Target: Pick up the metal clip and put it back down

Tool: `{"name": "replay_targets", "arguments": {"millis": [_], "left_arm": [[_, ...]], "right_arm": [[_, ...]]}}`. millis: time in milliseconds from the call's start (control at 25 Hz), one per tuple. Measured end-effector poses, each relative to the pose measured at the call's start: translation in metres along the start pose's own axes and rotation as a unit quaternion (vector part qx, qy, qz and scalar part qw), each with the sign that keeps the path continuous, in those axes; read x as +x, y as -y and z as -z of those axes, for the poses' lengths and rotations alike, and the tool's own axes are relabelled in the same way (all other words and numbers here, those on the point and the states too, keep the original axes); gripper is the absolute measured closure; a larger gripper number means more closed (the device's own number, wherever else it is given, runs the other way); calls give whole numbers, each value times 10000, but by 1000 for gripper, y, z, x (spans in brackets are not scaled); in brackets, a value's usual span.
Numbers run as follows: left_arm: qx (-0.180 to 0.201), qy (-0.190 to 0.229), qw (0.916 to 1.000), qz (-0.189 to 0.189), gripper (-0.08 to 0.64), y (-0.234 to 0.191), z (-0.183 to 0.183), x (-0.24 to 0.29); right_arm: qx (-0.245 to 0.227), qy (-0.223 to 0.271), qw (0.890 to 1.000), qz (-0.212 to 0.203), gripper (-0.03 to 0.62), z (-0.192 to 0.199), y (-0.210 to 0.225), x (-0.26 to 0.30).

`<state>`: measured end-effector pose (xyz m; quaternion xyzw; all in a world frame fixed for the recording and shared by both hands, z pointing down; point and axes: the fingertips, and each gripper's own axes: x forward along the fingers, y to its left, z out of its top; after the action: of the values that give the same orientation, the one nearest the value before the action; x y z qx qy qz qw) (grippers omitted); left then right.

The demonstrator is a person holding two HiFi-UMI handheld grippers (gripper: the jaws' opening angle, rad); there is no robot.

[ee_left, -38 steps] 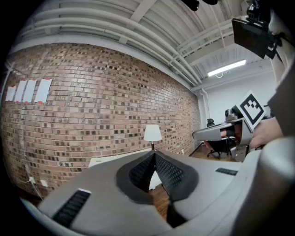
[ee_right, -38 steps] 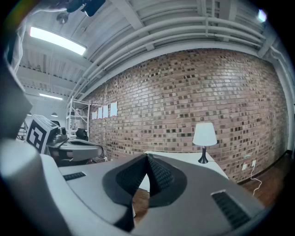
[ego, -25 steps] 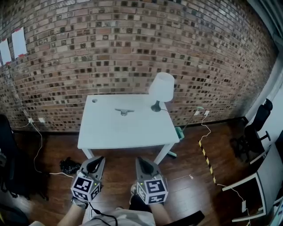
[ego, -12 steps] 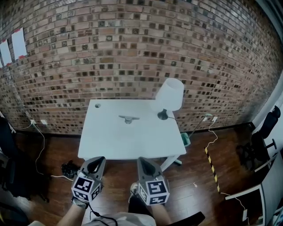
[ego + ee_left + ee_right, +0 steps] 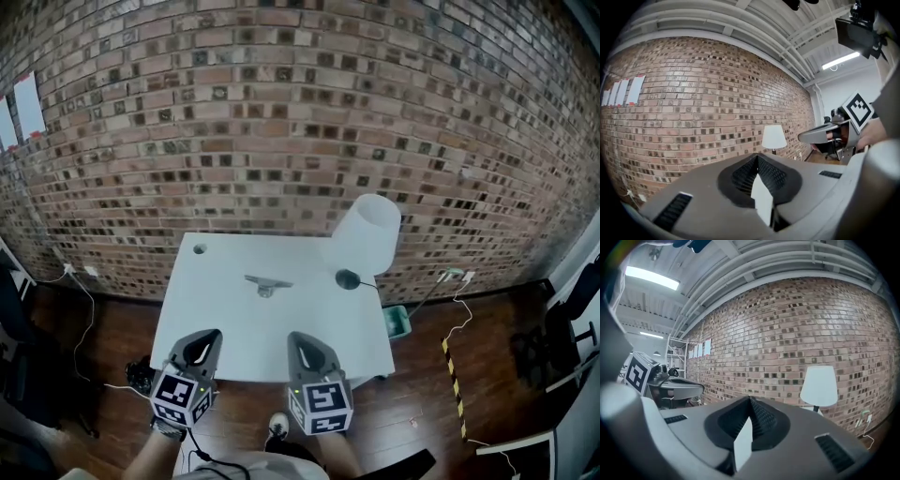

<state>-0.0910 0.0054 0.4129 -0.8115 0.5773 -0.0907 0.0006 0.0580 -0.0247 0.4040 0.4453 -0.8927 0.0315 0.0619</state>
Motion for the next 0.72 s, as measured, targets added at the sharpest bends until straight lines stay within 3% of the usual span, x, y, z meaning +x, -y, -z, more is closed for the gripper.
{"name": "replay_targets", "arguments": {"millis": [400, 720], "left_arm": [[51, 10, 9999, -150, 560, -17, -21, 88], [46, -88, 9999, -110, 560, -41, -19, 118]], "right_arm": [[5, 83, 9998, -177, 609, -23, 64, 70], [132, -17, 9998, -117, 609, -20, 78, 107]]}}
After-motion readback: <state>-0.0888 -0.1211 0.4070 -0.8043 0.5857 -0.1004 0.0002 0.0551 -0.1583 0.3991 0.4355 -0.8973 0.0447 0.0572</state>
